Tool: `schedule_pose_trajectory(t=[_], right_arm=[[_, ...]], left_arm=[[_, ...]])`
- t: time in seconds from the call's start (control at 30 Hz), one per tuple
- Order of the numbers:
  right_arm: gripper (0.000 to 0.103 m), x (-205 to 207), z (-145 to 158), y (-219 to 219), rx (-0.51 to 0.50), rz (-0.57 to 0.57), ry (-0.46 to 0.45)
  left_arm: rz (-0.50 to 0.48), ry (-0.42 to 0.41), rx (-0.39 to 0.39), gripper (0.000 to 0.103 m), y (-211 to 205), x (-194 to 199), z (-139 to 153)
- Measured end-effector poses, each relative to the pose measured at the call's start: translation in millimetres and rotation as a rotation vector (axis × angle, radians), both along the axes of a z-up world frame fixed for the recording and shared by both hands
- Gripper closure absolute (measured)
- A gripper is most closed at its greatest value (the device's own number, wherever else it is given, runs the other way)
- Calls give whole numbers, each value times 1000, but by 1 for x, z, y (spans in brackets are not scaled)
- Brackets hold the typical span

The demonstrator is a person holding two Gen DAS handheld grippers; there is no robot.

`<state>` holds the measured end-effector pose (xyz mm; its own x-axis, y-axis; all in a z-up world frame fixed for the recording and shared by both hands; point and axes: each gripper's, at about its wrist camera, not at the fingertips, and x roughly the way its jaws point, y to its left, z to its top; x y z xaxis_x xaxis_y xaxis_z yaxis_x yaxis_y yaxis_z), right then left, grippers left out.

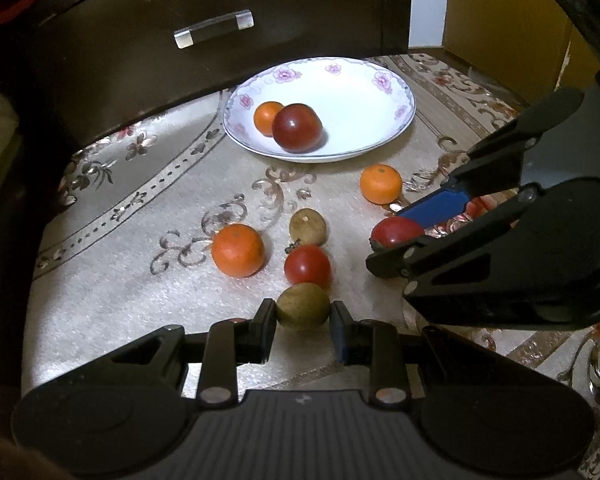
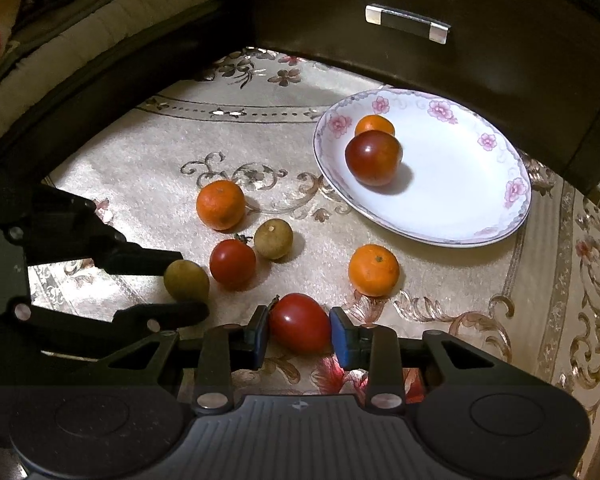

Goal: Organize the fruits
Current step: 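Carry the red tomato and olive-brown fruit over the white bowl with both grippers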

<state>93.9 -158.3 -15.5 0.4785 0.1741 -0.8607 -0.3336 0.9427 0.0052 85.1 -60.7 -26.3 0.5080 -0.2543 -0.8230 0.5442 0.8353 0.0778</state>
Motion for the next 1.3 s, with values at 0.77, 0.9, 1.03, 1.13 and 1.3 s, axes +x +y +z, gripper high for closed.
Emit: schedule_pose_trajectory(t=[0.77, 0.9, 1.03, 1.13, 1.3], right_arm=[[74, 2, 17, -7, 11, -52, -46], [74, 5, 20, -10, 12, -71, -57], [74, 8, 21, -12, 10, -81, -63], [74, 9, 22, -13, 7, -89, -70], [74, 11, 23, -16, 7, -104, -79]], left_arm=[[16, -43, 17, 68, -8, 13, 14], [14, -51, 19, 68, -11, 17, 16], [14, -57, 24, 68, -14, 20, 18], [14, -61, 25, 68, -15, 23, 19], [15, -73, 26, 68, -18, 27, 21]])
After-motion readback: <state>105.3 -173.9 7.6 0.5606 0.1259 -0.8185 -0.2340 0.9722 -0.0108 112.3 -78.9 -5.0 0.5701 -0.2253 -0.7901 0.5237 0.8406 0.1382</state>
